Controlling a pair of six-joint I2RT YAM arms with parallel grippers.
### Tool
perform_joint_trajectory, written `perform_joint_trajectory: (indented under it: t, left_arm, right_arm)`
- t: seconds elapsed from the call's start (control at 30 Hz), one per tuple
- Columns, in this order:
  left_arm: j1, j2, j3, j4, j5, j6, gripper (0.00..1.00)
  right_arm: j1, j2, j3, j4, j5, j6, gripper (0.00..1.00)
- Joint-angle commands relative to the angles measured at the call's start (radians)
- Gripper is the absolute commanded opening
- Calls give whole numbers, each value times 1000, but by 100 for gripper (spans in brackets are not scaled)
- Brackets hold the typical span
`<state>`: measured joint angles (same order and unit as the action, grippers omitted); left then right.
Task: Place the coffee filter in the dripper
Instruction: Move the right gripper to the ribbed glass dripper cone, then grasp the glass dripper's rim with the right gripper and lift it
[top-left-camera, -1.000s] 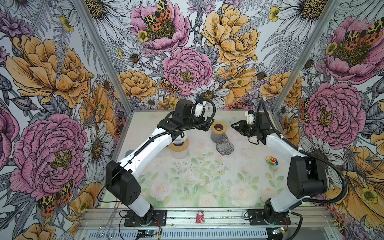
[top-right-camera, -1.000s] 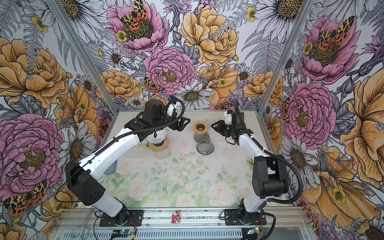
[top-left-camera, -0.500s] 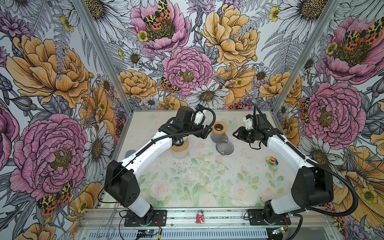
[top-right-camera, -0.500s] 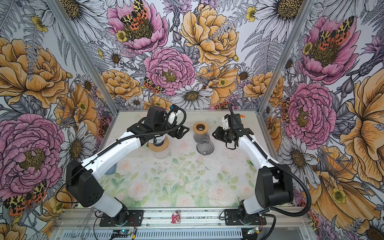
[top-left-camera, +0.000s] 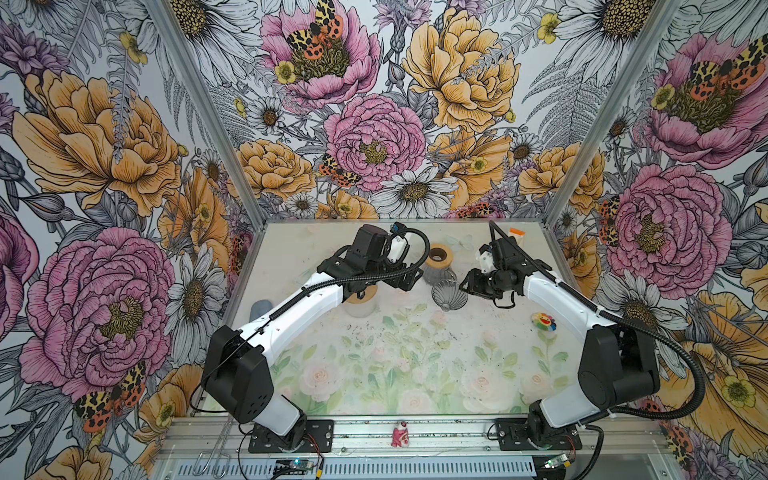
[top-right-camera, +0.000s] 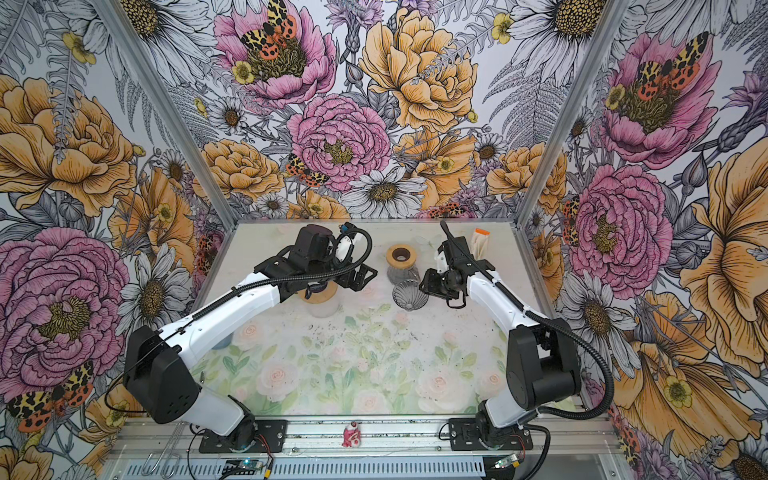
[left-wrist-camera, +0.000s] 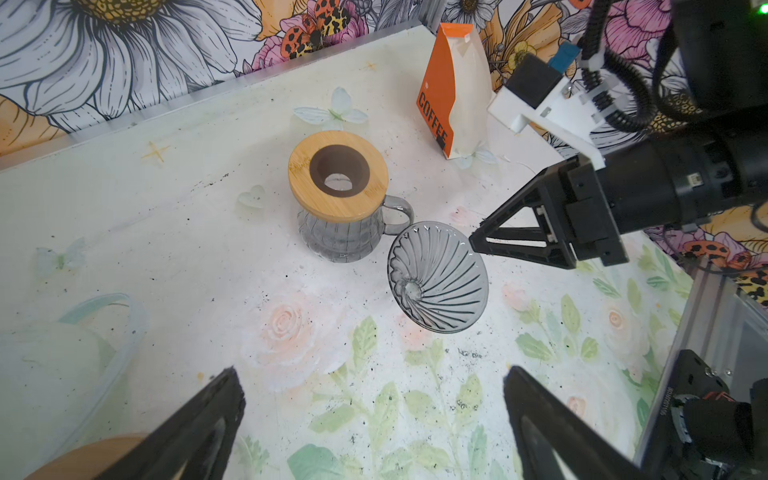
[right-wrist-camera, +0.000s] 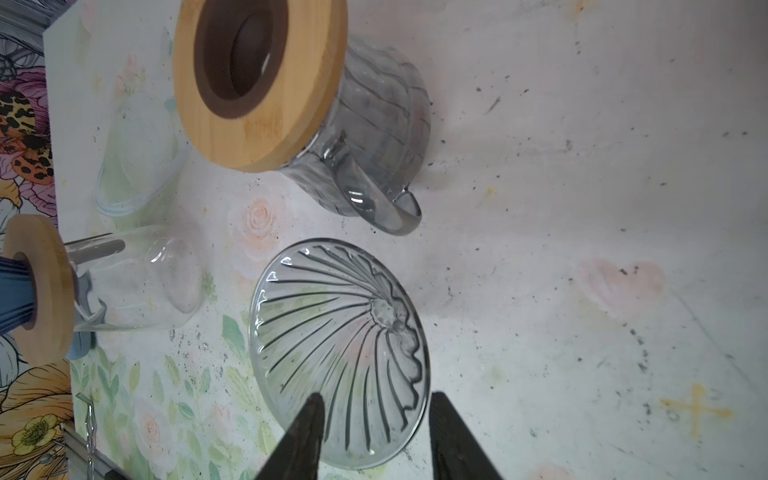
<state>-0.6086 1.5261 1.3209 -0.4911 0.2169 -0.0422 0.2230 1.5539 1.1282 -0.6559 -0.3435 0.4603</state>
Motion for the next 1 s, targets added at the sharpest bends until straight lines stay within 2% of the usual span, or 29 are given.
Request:
perform_joint_trajectory:
  t: [0.0,0.43,0.97]
  left_arm:
    - [-5,-37,-18,-14,-24,-12,99]
    - [-5,-17,-15,-18,-23,-13,99]
    - [-5,4,-5,-19,-24,-10,99]
  right_arm:
    - [9,16,-11,-13,18,-15,44]
    - [16,104,-11,-10,20,-17,42]
    - [33,175,45,-10,21,-4,29]
